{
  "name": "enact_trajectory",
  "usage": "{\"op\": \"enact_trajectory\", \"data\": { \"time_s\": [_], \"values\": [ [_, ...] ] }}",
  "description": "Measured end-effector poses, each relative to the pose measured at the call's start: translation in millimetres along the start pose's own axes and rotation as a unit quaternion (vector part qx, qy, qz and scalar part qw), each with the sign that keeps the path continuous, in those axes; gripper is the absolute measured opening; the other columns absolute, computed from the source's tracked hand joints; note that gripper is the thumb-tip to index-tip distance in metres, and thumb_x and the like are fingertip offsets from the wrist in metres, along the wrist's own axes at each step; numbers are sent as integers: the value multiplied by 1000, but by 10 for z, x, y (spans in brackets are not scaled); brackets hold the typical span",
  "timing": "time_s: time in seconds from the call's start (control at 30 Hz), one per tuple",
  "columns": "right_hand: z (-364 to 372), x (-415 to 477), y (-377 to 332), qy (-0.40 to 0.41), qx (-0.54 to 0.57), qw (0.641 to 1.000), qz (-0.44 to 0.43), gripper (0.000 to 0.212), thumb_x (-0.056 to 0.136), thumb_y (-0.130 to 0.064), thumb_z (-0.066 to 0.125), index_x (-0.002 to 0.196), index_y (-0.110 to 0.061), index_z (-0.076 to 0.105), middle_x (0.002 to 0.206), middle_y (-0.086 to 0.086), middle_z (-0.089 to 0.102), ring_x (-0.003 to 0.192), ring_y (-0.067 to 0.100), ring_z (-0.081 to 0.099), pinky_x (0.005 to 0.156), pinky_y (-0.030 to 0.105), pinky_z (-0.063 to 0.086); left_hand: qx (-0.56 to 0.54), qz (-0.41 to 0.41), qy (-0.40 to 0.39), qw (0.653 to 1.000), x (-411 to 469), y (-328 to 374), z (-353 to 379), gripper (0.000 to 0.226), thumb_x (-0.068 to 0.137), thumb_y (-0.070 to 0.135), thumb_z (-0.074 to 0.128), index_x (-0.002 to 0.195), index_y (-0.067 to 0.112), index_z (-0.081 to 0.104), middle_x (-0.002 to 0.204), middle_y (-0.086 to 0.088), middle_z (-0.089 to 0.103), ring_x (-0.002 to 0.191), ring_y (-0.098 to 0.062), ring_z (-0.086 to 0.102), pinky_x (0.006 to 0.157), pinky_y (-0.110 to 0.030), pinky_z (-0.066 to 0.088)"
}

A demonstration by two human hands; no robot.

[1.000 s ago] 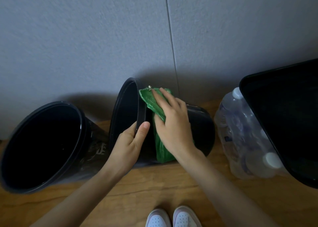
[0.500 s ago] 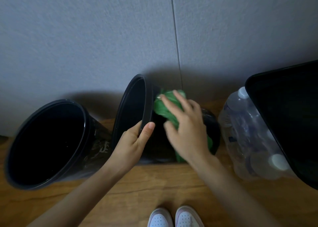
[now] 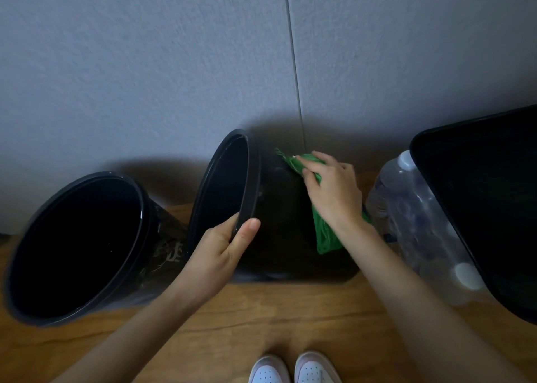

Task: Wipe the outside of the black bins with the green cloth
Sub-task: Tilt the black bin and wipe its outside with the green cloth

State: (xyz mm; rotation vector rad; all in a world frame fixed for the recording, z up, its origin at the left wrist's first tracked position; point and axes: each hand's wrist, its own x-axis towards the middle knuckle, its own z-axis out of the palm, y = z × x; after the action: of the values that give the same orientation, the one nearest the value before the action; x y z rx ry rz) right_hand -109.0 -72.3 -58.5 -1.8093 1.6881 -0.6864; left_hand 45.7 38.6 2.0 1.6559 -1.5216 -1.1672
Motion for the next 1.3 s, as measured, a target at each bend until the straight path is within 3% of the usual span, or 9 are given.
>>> {"op": "enact_trajectory", "data": {
  "time_s": [0.13,0.23,0.4,0.5,0.63,0.93,1.1,1.23,1.3],
  "values": [
    [6,-361,-191,83,41,991,-97,34,92,-26,48,123,-37,58,141,-13,44,122,24,39,85,29,40,5,2,9,1000,52,7,15,25,85,42,39,99,38,59,103,22,65,97,11,58,78,-1,41],
    [82,-716,-397,110,62,980,-151,36,87,-33,44,119,-33,61,139,-10,47,121,21,41,78,22,41,-13,8,8,1000,54,4,22,27,86,40,40,104,36,59,108,21,65,103,11,58,82,-1,40],
    [71,-657,-407,142,72,976,-147,32,84,-36,47,107,-33,68,131,-12,54,114,21,46,70,19,42,-8,3,-1,1000,57,-9,-16,28,85,43,41,105,37,59,108,24,65,104,10,58,84,-3,41],
    [41,-365,-371,97,67,986,-115,30,87,-36,49,112,-36,65,134,-13,52,116,23,43,75,29,44,-8,0,1,1000,43,-19,-41,25,84,42,41,100,38,60,104,24,66,99,9,60,80,-3,43],
    [8,39,-236,34,5,999,-32,28,94,-33,49,118,-37,61,137,-15,48,120,21,38,74,28,34,-9,3,-15,1000,-6,-29,-26,25,85,39,40,102,37,58,102,31,66,99,11,60,79,-2,43],
    [46,-713,-412,111,71,982,-133,31,86,-30,55,116,-33,64,137,-11,48,120,21,40,76,26,42,14,9,-11,1000,20,-62,-12,29,87,44,40,108,37,59,109,22,65,105,8,58,88,-9,44],
    [134,-868,-399,160,62,978,-121,33,83,-32,48,110,-32,67,134,-8,52,117,20,42,72,21,46,-10,1,-28,1000,12,-28,-5,28,86,39,41,103,33,62,104,16,69,101,1,63,87,-15,48],
    [152,-786,-315,133,62,979,-141,34,86,-33,49,117,-38,62,138,-9,48,119,22,42,73,23,46,-13,-3,-17,1000,54,-30,-18,32,86,42,41,109,33,61,108,17,68,108,2,60,94,-17,46],
    [139,-623,-227,108,72,986,-104,34,88,-33,51,121,-39,58,140,-12,45,122,21,39,77,25,43,-20,-15,-7,1000,62,-63,-53,37,87,49,42,112,31,62,110,13,69,110,-1,60,99,-26,45]
  ]
}}
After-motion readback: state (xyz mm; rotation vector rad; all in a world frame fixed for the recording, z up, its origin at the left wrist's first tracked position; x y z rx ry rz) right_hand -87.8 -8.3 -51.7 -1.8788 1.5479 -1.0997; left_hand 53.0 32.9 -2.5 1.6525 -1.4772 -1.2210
